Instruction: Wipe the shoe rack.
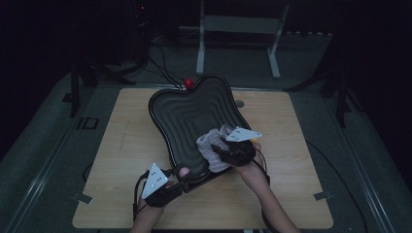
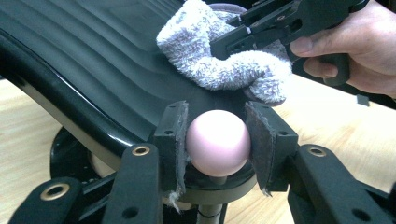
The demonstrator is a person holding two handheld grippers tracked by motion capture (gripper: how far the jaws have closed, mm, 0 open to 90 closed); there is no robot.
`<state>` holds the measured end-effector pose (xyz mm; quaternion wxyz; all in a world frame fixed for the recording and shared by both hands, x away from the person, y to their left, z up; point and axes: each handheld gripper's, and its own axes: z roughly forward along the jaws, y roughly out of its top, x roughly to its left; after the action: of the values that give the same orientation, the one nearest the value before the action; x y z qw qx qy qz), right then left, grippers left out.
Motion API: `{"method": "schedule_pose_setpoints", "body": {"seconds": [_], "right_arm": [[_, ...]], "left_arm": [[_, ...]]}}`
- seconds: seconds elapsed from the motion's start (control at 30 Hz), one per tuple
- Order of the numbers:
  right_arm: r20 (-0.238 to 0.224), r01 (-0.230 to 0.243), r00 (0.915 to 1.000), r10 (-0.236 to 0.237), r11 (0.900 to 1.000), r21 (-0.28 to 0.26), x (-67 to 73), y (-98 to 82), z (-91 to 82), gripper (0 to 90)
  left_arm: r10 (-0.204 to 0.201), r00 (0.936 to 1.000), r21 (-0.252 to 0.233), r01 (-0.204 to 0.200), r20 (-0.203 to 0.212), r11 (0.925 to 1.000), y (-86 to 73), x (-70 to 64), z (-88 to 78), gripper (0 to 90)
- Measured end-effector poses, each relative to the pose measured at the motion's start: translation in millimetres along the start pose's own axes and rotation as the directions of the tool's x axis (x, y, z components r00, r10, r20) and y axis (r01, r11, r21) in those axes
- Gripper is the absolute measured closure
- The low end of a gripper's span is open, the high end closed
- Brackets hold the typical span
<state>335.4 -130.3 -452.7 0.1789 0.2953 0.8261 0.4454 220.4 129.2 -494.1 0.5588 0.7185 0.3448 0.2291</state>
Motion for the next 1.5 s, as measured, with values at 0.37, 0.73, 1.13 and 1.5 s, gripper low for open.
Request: {"method": "schedule_pose_setpoints", "body": {"seconds": [0.37,0.73,1.13,1.5], "right_arm": [[0.05,0.013,0.9987,-0.007,0.992,-0.123,12.1,4.2,-58.2,72.1],[0.371,0.008,0.9269,0.057,0.985,-0.17,-22.5,-33.5,-130.6,72.2],[0.264,-0.106,0.9561,0.126,0.99,-0.09,-49.2,-68.2,-93.1,72.0],[0.245,-0.123,0.9613,0.126,0.992,-0.027,-67.4,-82.8,-67.5,72.1]], "left_arm": [[-0.01,0.9998,-0.002,0.01,0.017,0.9999,0.6,2.2,3.0,60.5],[0.004,0.9995,0.004,-0.004,0.031,1.0,1.0,3.5,3.3,60.5],[0.033,0.9959,0.008,-0.034,0.084,0.9994,2.3,14.9,4.4,60.5],[0.037,0.9917,0.027,-0.041,0.123,0.9988,4.7,20.2,5.0,60.6]]}}
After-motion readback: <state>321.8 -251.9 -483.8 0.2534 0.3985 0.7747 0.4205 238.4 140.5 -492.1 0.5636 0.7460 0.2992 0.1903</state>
